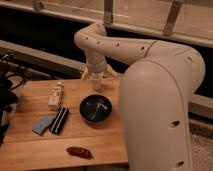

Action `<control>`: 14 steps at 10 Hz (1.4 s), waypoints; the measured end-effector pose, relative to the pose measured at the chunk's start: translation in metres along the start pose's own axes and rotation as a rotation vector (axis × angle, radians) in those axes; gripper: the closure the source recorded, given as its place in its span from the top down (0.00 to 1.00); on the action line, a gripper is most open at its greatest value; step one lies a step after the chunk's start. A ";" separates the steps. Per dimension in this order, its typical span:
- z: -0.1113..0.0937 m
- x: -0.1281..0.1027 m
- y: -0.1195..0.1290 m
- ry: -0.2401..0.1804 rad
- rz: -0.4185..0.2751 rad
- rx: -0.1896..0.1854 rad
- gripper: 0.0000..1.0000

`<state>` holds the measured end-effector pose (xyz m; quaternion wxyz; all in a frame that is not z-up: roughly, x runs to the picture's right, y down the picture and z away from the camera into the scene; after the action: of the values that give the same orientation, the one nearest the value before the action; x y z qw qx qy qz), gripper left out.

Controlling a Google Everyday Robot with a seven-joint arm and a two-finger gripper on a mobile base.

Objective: Move the arm in a circular motion

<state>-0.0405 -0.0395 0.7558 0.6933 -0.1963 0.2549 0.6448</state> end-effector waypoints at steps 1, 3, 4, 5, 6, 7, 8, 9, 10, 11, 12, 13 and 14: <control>-0.002 0.006 0.009 -0.001 -0.023 0.009 1.00; -0.003 0.032 0.022 0.009 -0.063 0.018 1.00; -0.006 0.045 0.031 0.008 -0.067 0.019 1.00; -0.009 0.056 0.044 0.007 -0.079 0.014 1.00; -0.009 0.061 0.048 0.009 -0.089 0.013 1.00; -0.007 0.066 0.048 0.013 -0.092 0.017 1.00; -0.005 0.071 0.048 0.016 -0.097 0.018 1.00; -0.004 0.077 0.048 0.019 -0.102 0.018 1.00; -0.003 0.084 0.050 0.023 -0.101 0.019 1.00; -0.004 0.092 0.054 0.025 -0.101 0.012 1.00; -0.004 0.103 0.054 0.028 -0.106 0.003 1.00; -0.002 0.109 0.040 0.031 -0.097 0.009 1.00; 0.001 0.111 0.032 0.029 -0.092 0.004 1.00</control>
<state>-0.0682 0.0522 0.6910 0.7190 -0.2157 0.2569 0.6086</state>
